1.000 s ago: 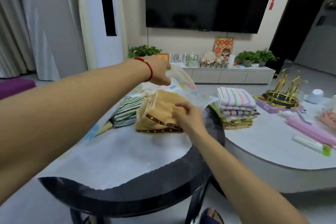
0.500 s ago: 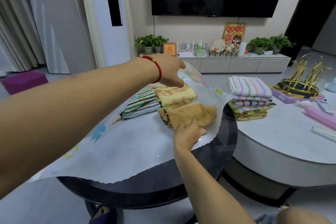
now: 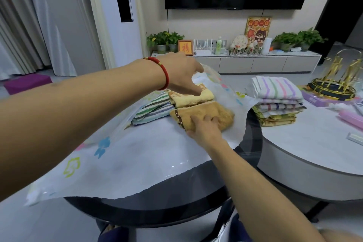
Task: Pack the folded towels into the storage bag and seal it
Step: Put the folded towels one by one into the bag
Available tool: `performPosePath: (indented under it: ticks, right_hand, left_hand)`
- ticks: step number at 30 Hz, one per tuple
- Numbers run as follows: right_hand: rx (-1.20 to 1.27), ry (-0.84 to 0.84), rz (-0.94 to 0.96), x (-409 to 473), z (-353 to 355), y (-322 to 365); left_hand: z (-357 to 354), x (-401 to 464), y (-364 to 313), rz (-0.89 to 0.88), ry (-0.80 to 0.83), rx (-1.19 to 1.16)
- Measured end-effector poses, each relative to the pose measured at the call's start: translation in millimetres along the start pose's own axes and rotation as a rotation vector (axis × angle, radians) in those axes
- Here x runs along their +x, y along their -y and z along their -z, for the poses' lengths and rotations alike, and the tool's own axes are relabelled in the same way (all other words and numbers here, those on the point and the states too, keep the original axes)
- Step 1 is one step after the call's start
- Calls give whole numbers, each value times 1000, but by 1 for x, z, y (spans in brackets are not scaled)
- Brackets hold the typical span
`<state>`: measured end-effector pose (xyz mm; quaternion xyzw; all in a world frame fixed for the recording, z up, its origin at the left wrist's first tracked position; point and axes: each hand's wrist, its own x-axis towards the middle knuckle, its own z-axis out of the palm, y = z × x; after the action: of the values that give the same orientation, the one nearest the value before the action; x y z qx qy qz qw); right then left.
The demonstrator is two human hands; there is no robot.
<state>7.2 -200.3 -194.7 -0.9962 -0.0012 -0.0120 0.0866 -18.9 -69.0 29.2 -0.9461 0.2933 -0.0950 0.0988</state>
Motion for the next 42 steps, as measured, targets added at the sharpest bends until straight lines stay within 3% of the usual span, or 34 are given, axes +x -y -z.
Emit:
performPosePath:
  ticks: [9,14,16,18,20,23,29,32,35,39,42]
  right_hand:
    - [-42,40,90,42,19,-8]
    - [2,-395,470,-19,53,-59]
    - [6,-640,518,-41,65,-103]
    - [55,-784,348,-48,75,-152]
    - [104,-782,21,-37,83,-196]
    - [194,-629,-332,5,90,-249]
    - [261,-340,-601,88,102,-301]
    - [156,-306,-662,107,101,-309]
    - [111,-402,-625,112,104,-308]
    - [550,-486,-540,90,122,-298]
    - [975,-388,-500,55,146,-283]
  left_hand:
    - [4,-3,2,-9,-28,-3]
    - [-17,11,-8,10,-97,-14]
    - [-30,18,-15,15,-124,-24]
    - [-39,25,-21,2,-143,-42]
    - [-47,33,-28,-30,-155,-46]
    - [-54,44,-34,-64,-188,-44]
    - [-68,63,-29,-28,-233,-67]
    - [-72,70,-27,-20,-213,-86]
    - [-72,72,-26,5,-185,-89]
    - [-64,66,-28,31,-151,-80]
    - [-60,56,-24,94,-48,-69]
